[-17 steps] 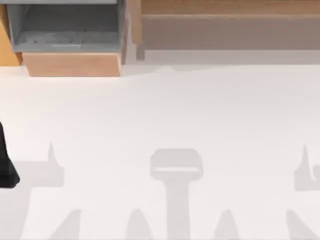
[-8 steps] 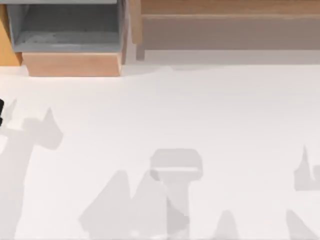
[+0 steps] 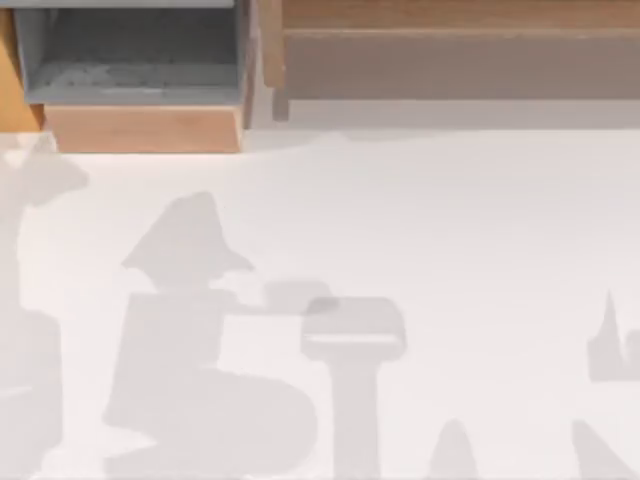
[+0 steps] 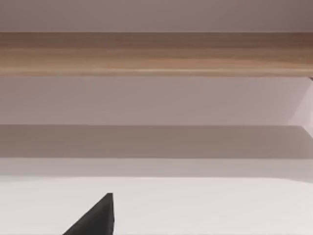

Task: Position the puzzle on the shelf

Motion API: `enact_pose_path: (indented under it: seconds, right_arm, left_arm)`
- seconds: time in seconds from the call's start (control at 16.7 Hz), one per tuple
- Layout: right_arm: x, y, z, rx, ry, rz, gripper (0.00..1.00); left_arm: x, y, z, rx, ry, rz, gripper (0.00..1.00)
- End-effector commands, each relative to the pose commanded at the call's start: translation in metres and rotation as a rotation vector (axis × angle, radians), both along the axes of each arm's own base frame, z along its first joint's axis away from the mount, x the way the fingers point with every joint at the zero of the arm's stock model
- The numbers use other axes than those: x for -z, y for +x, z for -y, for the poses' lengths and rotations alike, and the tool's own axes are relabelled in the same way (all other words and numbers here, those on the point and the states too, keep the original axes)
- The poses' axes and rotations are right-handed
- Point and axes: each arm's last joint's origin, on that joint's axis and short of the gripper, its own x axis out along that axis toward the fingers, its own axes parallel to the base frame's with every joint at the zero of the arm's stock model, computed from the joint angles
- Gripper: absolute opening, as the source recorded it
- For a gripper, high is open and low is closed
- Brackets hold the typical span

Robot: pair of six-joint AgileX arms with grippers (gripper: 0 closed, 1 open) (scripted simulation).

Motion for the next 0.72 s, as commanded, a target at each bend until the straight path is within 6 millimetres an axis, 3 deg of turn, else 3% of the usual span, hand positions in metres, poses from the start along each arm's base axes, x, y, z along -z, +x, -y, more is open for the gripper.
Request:
enact_pose_path:
  seconds: [0.18, 0.36, 0.54, 0.72]
  right_arm:
    - [0.000, 0.000, 0.000, 0.000, 0.000, 0.000, 1.00]
    - [0.000, 0.000, 0.000, 0.000, 0.000, 0.000, 1.00]
    - [0.000, 0.000, 0.000, 0.000, 0.000, 0.000, 1.00]
    - [0.000, 0.000, 0.000, 0.000, 0.000, 0.000, 1.00]
  left_arm:
    - [0.034, 0.042, -0.032, -0.006, 0.192, 0.013, 1.00]
    - [0.075, 0.069, -0.060, -0.011, 0.350, 0.020, 1.00]
    - [0.111, 0.083, -0.079, -0.013, 0.462, 0.022, 1.00]
    - [0.130, 0.088, -0.088, -0.013, 0.514, 0.022, 1.00]
